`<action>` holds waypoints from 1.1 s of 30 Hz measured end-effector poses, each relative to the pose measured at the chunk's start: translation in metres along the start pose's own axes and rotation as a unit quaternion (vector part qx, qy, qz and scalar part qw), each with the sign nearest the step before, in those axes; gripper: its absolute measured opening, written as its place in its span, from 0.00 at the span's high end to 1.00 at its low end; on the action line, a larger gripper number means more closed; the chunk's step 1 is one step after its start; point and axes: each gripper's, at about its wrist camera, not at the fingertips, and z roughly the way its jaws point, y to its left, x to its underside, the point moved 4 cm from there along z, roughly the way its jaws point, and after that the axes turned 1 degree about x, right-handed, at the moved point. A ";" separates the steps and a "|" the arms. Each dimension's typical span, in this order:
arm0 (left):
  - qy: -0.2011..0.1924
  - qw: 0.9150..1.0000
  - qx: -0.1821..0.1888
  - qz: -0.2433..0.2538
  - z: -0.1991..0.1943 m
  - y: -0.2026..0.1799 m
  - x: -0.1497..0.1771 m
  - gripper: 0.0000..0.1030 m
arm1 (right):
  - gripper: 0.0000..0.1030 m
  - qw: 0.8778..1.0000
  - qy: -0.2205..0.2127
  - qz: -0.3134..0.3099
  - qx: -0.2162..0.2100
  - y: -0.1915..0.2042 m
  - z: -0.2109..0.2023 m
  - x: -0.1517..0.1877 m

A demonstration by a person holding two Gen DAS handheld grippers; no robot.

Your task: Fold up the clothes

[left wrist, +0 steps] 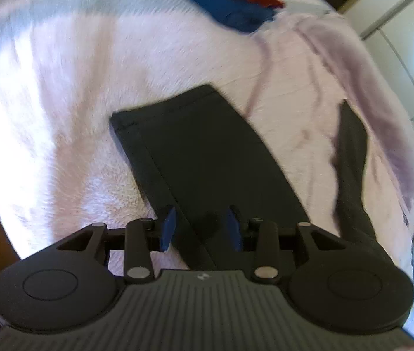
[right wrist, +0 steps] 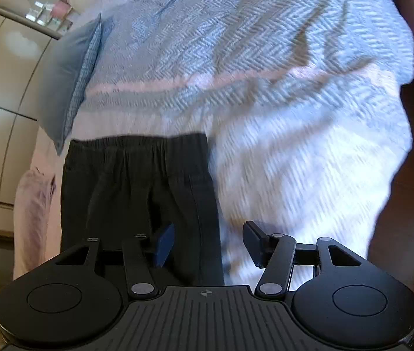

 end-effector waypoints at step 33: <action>-0.065 0.969 -0.018 0.238 -0.020 -0.087 0.021 0.74 | 0.43 0.963 -0.097 -0.240 0.073 0.083 -0.017 -0.056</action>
